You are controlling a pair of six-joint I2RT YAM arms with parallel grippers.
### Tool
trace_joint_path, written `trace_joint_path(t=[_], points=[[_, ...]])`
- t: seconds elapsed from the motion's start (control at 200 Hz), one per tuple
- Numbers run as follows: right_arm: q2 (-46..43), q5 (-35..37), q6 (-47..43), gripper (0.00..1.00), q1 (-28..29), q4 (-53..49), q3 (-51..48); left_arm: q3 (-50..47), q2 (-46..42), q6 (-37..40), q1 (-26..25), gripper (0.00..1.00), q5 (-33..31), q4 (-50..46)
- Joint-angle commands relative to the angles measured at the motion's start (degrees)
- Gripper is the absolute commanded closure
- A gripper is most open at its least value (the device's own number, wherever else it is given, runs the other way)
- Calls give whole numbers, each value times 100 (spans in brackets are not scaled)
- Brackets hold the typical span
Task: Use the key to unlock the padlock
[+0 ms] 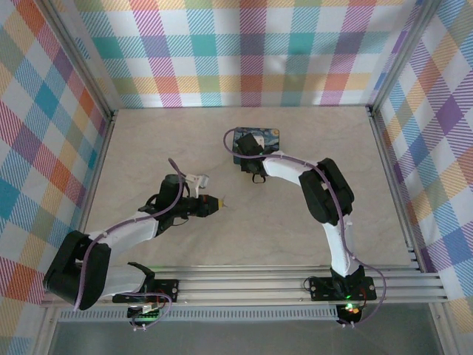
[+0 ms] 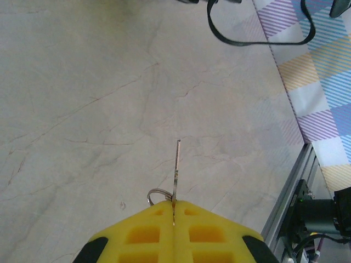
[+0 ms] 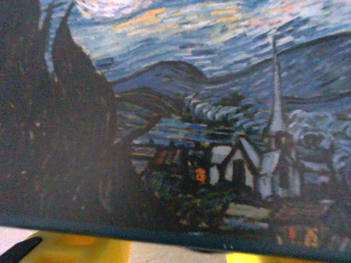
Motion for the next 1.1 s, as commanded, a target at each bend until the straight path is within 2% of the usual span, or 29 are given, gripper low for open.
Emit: trace_joint_path(t=[0.0, 0.17, 0.375, 0.565, 0.725, 0.86, 1.1], points=[[149, 35, -33, 55, -71, -91, 213, 136, 102, 168, 91, 100, 174, 190], [191, -46, -24, 59, -140, -124, 254, 166, 193, 182, 100, 100, 191, 251], [176, -46, -153, 76, -166, -130, 285, 166, 244, 255, 100, 100, 205, 260], [1, -126, -270, 85, -166, -216, 192, 200, 217, 316, 101, 100, 239, 211], [-523, -468, -448, 90, -165, -9, -418, 167, 212, 537, 100, 100, 257, 160], [-982, -793, -393, 97, -167, -219, -875, -137, 263, 496, 67, 100, 331, 742], [-1773, -1807, -370, 100, -184, -822, -1284, -305, 48, 775, -428, 100, -100, 937]])
